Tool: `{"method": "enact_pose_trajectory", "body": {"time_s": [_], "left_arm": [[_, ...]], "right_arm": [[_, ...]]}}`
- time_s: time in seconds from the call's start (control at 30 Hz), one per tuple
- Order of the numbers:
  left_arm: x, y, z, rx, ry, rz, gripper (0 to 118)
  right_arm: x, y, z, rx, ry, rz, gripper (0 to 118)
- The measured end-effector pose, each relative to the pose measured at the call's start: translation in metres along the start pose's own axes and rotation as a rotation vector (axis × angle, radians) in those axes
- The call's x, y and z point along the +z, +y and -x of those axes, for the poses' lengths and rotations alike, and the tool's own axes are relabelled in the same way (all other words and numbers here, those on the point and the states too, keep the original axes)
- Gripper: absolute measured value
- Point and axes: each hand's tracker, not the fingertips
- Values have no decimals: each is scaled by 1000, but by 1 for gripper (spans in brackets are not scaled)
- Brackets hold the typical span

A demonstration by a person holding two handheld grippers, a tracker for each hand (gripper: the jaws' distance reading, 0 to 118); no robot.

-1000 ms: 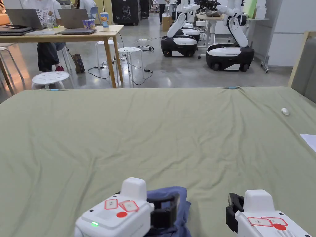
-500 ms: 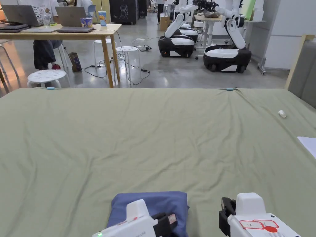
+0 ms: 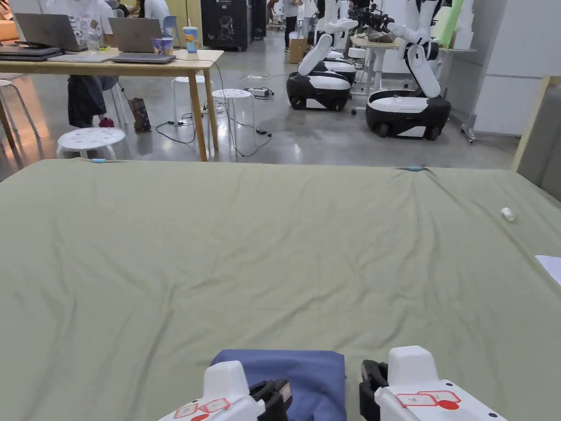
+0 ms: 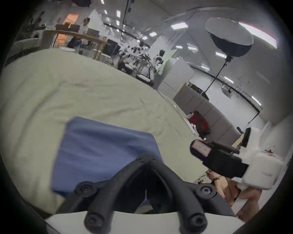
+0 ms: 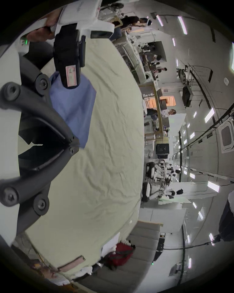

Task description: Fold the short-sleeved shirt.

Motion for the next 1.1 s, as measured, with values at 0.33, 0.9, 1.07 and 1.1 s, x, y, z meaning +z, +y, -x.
{"method": "enact_pose_trajectory", "body": {"time_s": [0.33, 0.9, 1.07, 1.1], "left_arm": [[53, 4, 81, 188, 33, -64, 75], [-52, -34, 117, 638, -104, 66, 21], [-35, -14, 91, 464, -53, 44, 21], [-30, -8, 90, 417, -24, 39, 21]], "right_arm": [[-57, -29, 10, -233, 169, 158, 0], [-59, -40, 9, -85, 50, 179, 0], [-45, -22, 21, -32, 44, 144, 0], [-44, -17, 25, -22, 49, 137, 0]]}}
